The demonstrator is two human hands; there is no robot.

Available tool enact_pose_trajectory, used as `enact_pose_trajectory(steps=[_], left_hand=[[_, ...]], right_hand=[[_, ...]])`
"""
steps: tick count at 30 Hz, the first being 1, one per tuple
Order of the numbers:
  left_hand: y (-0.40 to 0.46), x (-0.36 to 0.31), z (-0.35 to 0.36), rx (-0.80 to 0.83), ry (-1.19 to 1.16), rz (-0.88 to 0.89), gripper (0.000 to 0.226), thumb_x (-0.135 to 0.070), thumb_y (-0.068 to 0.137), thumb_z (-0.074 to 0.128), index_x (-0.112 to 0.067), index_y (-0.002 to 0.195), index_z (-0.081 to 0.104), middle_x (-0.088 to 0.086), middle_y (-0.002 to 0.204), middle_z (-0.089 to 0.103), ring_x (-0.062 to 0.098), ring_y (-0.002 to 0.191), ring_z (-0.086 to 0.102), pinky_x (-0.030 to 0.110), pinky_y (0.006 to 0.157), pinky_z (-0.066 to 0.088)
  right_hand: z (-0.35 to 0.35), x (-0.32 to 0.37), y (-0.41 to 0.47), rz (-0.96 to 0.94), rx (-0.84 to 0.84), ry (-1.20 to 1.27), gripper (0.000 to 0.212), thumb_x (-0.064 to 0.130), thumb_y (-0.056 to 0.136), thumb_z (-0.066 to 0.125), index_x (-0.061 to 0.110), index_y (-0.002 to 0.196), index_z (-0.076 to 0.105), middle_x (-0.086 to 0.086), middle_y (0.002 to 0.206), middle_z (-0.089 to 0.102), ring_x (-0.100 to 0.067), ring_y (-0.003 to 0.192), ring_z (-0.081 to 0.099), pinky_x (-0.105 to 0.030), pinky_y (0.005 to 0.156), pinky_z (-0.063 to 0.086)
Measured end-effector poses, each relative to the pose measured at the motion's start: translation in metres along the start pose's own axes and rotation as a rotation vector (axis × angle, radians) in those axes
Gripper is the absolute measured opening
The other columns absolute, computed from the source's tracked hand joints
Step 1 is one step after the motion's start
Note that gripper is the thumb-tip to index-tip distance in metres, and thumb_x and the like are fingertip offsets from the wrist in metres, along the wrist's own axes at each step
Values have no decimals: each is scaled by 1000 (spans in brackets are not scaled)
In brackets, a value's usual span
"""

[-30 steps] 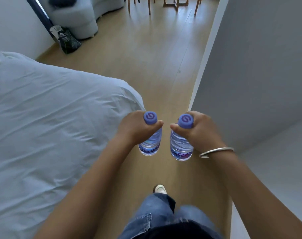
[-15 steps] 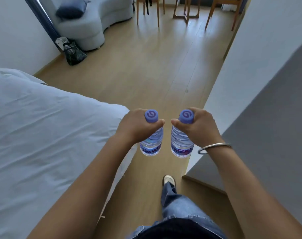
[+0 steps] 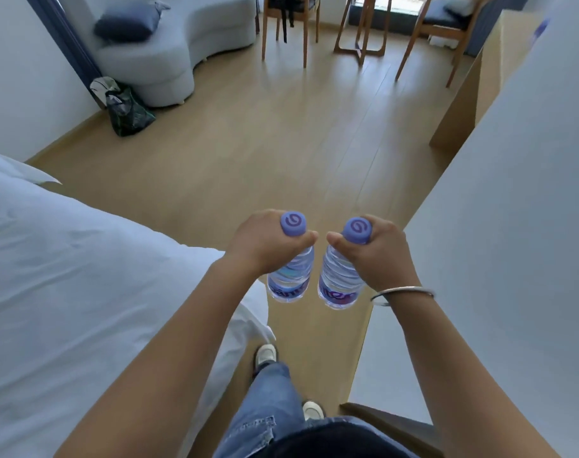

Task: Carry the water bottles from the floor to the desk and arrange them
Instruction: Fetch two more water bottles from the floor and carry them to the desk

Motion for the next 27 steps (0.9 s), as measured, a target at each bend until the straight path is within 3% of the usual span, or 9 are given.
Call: enact_pose_trajectory(steps=[8, 15, 19, 23, 27], left_hand=[[158, 36, 1, 156, -61, 97, 43, -46, 80, 60, -17, 54, 42, -5, 50, 39, 9, 46, 35, 26, 48, 31], [287, 45, -14, 236, -110, 143, 47, -42, 77, 63, -19, 51, 31, -8, 50, 32, 11, 47, 30, 27, 49, 29], [347, 39, -5, 269, -171, 165, 46, -47, 70, 62, -19, 50, 32, -6, 51, 33, 15, 52, 33, 32, 53, 33], [408, 20, 16, 278, -156, 204, 47, -52, 64, 55, -6, 58, 46, 0, 55, 42, 16, 56, 38, 42, 56, 41], [477, -7, 50, 298, -144, 217, 52, -53, 66, 57, -1, 65, 53, 3, 57, 45, 15, 56, 39, 40, 56, 41]], right_hand=[[33, -5, 127, 88, -53, -39, 41, 31, 75, 73, -5, 66, 56, -22, 64, 57, -32, 59, 47, -44, 62, 45], [35, -5, 233, 169, -226, 38, 41, 28, 74, 74, -10, 73, 58, -29, 72, 59, -43, 71, 54, -45, 65, 48], [28, -17, 286, 183, -250, 32, 43, 31, 75, 72, -10, 76, 59, -28, 72, 59, -43, 72, 54, -50, 67, 49], [13, -43, 340, 196, -274, 33, 42, 30, 76, 72, -9, 75, 59, -27, 71, 59, -41, 70, 54, -49, 66, 49], [-10, -85, 402, 225, -278, 25, 37, 33, 76, 72, -2, 75, 61, -20, 70, 61, -36, 68, 56, -48, 66, 51]])
Point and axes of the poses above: each hand's wrist, its own y-axis towards the middle knuckle, its own z-axis out of the palm, x = y × z, the point moved 1 cm from there along y, towards the middle knuckle
